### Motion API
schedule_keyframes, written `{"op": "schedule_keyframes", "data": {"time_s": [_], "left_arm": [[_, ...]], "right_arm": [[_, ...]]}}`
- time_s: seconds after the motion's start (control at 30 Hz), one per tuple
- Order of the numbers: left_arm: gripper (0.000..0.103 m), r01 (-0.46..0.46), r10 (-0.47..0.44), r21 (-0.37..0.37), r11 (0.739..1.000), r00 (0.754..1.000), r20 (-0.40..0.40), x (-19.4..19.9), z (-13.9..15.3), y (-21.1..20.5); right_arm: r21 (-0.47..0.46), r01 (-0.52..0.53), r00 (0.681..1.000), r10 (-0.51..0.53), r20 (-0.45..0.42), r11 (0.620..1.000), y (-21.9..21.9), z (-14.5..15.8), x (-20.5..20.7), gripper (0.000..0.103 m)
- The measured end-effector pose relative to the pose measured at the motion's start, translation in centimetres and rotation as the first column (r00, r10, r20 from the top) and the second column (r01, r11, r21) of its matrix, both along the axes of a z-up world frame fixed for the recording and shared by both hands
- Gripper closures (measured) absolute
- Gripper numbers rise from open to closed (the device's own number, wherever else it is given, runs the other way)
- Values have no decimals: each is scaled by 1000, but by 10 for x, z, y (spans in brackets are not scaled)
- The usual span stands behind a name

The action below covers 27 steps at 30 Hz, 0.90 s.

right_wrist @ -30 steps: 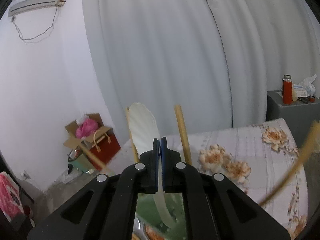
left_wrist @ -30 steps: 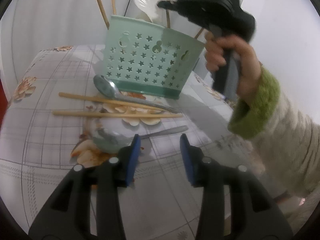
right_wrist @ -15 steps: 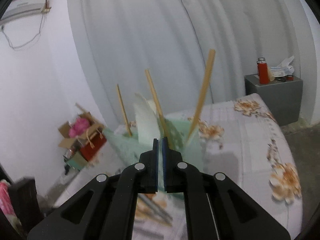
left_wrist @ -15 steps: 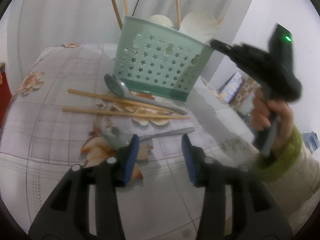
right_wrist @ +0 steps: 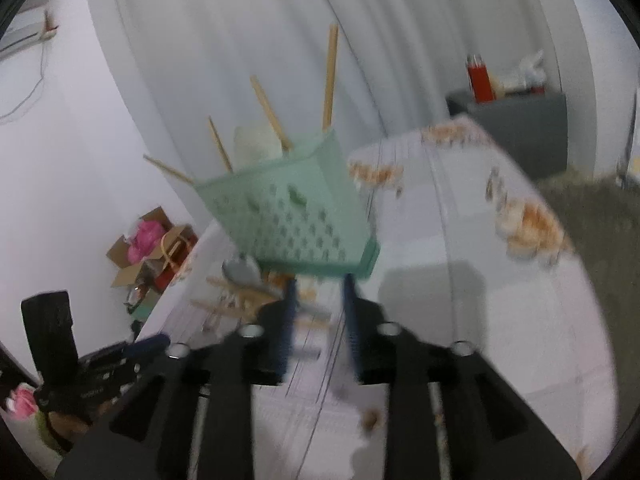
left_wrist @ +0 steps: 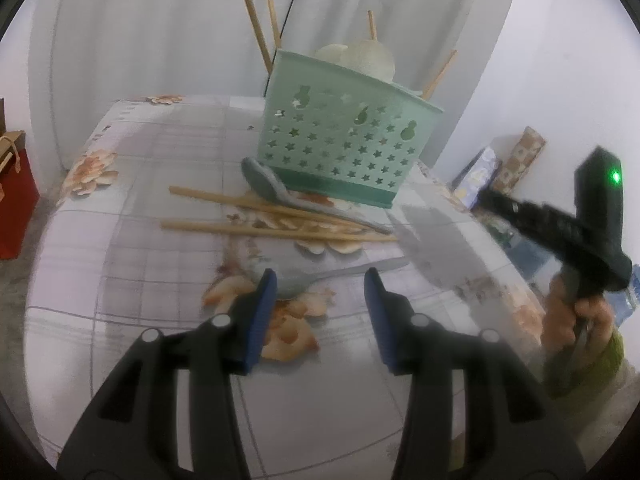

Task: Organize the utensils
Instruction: 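Lower the white paddle into the caddy and open the right tool, then grasp a steel spoon with the left tool while the right tool grasps another spoon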

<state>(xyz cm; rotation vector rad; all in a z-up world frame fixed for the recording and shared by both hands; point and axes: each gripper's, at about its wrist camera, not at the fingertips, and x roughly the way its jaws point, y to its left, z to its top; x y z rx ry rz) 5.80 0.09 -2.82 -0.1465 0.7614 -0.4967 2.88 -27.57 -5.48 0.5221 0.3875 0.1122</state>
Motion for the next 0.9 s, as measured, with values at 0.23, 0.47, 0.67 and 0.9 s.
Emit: {"op": "schedule_keyframes", "data": {"time_s": [0.23, 0.47, 0.67, 0.9], "left_arm": [[63, -87, 91, 62, 994, 994, -67, 18, -9, 11], [75, -125, 113, -40, 991, 968, -225, 37, -24, 24], [80, -150, 99, -129, 980, 935, -339, 45, -38, 25], [89, -202, 138, -129, 971, 912, -387, 56, -41, 23]], "right_arm": [[9, -96, 994, 96, -55, 995, 33, -17, 13, 66], [4, -123, 991, 123, -48, 992, 38, -15, 17, 66], [19, -108, 993, 109, -53, 994, 32, -17, 17, 66], [0, -102, 994, 102, -48, 995, 32, -15, 17, 66]]}}
